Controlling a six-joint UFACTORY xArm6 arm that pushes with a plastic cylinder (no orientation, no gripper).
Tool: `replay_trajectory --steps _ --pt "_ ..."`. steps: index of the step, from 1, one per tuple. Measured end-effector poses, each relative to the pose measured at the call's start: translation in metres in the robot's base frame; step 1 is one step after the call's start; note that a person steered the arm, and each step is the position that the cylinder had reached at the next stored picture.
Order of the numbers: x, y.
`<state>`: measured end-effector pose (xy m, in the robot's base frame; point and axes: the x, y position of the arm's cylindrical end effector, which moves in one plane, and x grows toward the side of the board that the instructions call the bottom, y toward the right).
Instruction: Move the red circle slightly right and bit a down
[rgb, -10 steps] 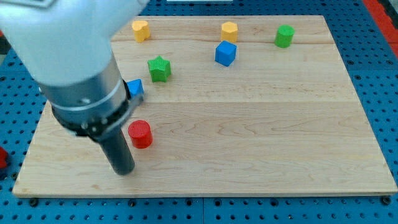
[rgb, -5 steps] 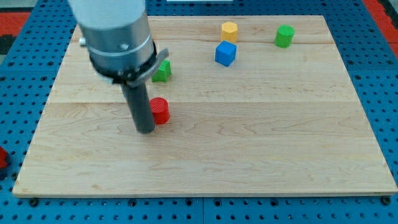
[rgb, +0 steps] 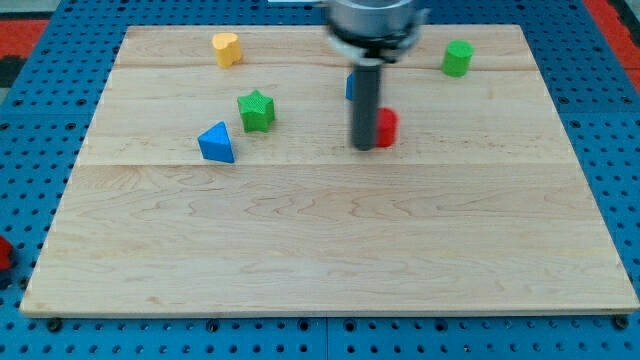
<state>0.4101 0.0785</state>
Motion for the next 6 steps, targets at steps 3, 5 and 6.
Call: replay_trajectory --steps 3,5,6 --pt "-0.063 0.042" --pt "-0.031 0.02" --pt "-0.014 0.05"
